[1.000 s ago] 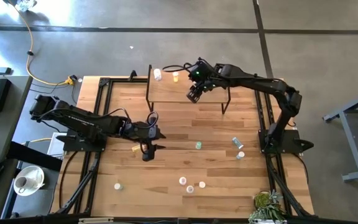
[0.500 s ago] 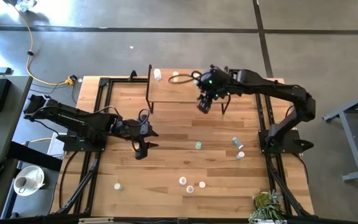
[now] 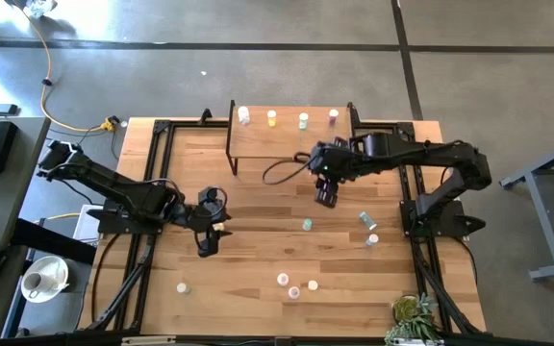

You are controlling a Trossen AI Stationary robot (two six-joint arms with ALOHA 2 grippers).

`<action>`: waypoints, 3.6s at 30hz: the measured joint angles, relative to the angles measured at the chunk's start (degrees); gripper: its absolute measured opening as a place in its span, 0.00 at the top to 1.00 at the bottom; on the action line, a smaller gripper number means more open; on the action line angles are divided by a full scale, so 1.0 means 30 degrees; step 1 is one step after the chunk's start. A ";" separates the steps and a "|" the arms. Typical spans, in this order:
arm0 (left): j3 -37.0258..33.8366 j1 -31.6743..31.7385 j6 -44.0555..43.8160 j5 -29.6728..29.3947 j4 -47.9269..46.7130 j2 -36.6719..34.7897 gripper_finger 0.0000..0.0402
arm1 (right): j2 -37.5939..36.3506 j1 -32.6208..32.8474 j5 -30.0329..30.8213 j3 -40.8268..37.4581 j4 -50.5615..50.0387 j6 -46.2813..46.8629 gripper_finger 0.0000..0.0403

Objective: Pick and place medicine bottles onto shelf by color
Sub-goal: Put the top white pill bottle on the shelf aligned with the other white pill bottle

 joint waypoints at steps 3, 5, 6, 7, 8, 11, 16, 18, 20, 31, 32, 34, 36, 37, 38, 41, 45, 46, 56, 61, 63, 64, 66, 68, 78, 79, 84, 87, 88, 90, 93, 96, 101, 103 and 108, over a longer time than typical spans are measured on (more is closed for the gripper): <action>0.0000 -0.0392 -0.1069 -0.0047 -0.0751 0.0000 0.48 | 0.0000 0.0495 0.0863 0.0000 -0.0751 0.0451 0.56; 0.0000 -0.0659 -0.1889 -0.0035 -0.1225 0.0000 0.49 | 0.0000 0.0764 0.1364 0.0000 -0.1053 0.0668 0.56; 0.0000 -0.0815 -0.2298 -0.0029 -0.1453 0.0000 0.49 | 0.0000 0.0874 0.1468 0.0000 -0.1183 0.0708 0.56; 0.0000 -0.0962 -0.2709 -0.0029 -0.1726 0.0000 0.49 | 0.0000 0.0979 0.1531 0.0000 -0.1272 0.0778 0.56; 0.0000 -0.1134 -0.3096 -0.0029 -0.1980 0.0000 0.49 | 0.0000 0.1082 0.1537 0.0000 -0.1330 0.0823 0.56; 0.0000 -0.1719 -0.4176 -0.0015 -0.2658 0.0000 0.49 | 0.0000 0.1339 0.1537 0.0000 -0.1476 0.0821 0.56; 0.0000 -0.2854 -0.5766 0.0015 -0.3305 0.0000 0.49 | 0.0000 0.1677 0.2394 0.0000 -0.2221 0.1123 0.56; 0.0000 -0.3367 -0.6231 0.0018 -0.3292 0.0000 0.49 | 0.0000 0.1825 0.2888 0.0000 -0.2847 0.1515 0.56; 0.0000 -0.3917 -0.6768 0.0021 -0.3333 0.0007 0.49 | 0.0000 0.1992 0.3254 0.0000 -0.3332 0.1985 0.56; 0.0000 -0.6964 -1.0203 -0.0364 -0.3846 0.0007 0.49 | 0.0000 0.3400 0.4384 0.0000 -0.4069 0.3180 0.56; 0.0000 -0.7210 -1.0381 -0.0566 -0.3846 0.0007 0.49 | 0.0000 0.3544 0.4593 0.0000 -0.4251 0.3404 0.56; 0.0000 -0.7658 -1.0610 -0.0975 -0.3846 0.0007 0.49 | 0.0000 0.3871 0.4933 0.0000 -0.4605 0.3891 0.56; 0.0000 -0.8024 -1.0665 -0.1457 -0.3846 0.0015 0.49 | 0.0000 0.4232 0.5181 0.0000 -0.4985 0.4446 0.56; 0.0000 -0.8160 -1.0665 -0.1716 -0.3846 0.0015 0.49 | 0.0000 0.4413 0.5384 0.0000 -0.5132 0.4697 0.56; 0.0000 -0.8262 -1.0641 -0.1983 -0.3839 0.0015 0.49 | 0.0000 0.4612 0.5624 0.0000 -0.5316 0.5020 0.56; 0.0000 -0.8353 -1.0387 -0.3085 -0.3828 0.0015 0.49 | 0.0000 0.5191 0.6107 0.0000 -0.5808 0.6043 0.56; 0.0000 -0.8336 -0.9871 -0.4569 -0.3516 0.0022 0.48 | 0.0000 0.6121 0.6860 0.0000 -0.6326 0.7306 0.56; 0.0000 -0.8342 -0.9666 -0.4848 -0.3338 0.0022 0.48 | 0.0000 0.6368 0.7024 0.0000 -0.6396 0.7607 0.56; 0.0000 -0.8341 -0.4997 -0.6913 0.0520 0.0022 0.48 | 0.0000 0.8303 0.9142 0.0000 -0.6931 0.9683 0.56; 0.0000 -0.8341 -0.2101 -0.7671 0.2809 0.0044 0.48 | -0.0295 0.8689 0.9706 -0.1442 -0.6851 1.0417 0.56; 0.0000 -0.8326 -0.1294 -0.7717 0.3596 0.0190 0.48 | -0.0773 0.8758 0.9712 -0.2967 -0.6630 1.1103 0.56; 0.0000 -0.8293 -0.0933 -0.7716 0.3914 0.0291 0.48 | -0.1046 0.8822 0.9705 -0.3789 -0.6395 1.1457 0.56; 0.0000 -0.8193 -0.0369 -0.7712 0.4529 0.0500 0.48 | -0.1640 0.9010 0.9712 -0.5426 -0.4981 1.1799 0.56; 0.0000 -0.7933 0.0077 -0.7557 0.5136 0.0822 0.48 | -0.2291 0.9198 0.9664 -0.6902 -0.3425 1.1656 0.56; 0.0003 -0.5811 0.3667 -0.5270 1.0227 0.3539 0.48 | -0.5514 0.9410 0.8903 -1.1715 0.1978 1.1316 0.56; 0.0007 -0.5577 0.3986 -0.4776 1.0964 0.3924 0.48 | -0.5737 0.9417 0.8917 -1.1953 0.2348 1.1300 0.56; 0.0007 -0.4651 0.5272 -0.2371 1.4149 0.5901 0.48 | -0.6492 0.9755 0.9570 -1.2657 0.4675 0.9844 0.56; 0.0007 -0.4238 0.5754 -0.1441 1.5606 0.7025 0.48 | -0.6666 1.0039 1.0395 -1.2670 0.6368 0.8323 0.56; 0.0007 -0.4112 0.5909 -0.1169 1.6043 0.7363 0.48 | -0.6700 1.0154 1.0702 -1.2670 0.6861 0.7732 0.56; 0.0007 -0.3847 0.6038 -0.0701 1.6790 0.7979 0.48 | -0.6710 1.0363 1.1501 -1.2670 0.8088 0.6542 0.56; 0.0007 -0.3441 0.6080 -0.0079 1.7821 0.8844 0.48 | -0.6710 1.0685 1.2778 -1.2670 0.9602 0.4967 0.56; 0.0007 -0.2989 0.6094 0.0857 1.8887 0.9597 0.48 | -0.6710 1.0860 1.3645 -1.2670 1.0725 0.4052 0.56; 0.0000 -0.2200 0.6066 0.4643 1.9665 1.0194 0.48 | -0.6710 1.0875 1.3471 -1.2670 1.1498 0.3805 0.56; 0.0000 -0.1875 0.5694 0.5801 1.9661 1.0328 0.48 | -0.6706 1.0875 1.3287 -1.2670 1.1473 0.3805 0.56; 0.0000 -0.1457 0.5432 0.6504 1.9551 1.0331 0.48 | -0.6696 1.0875 1.3230 -1.2670 1.1473 0.4129 0.56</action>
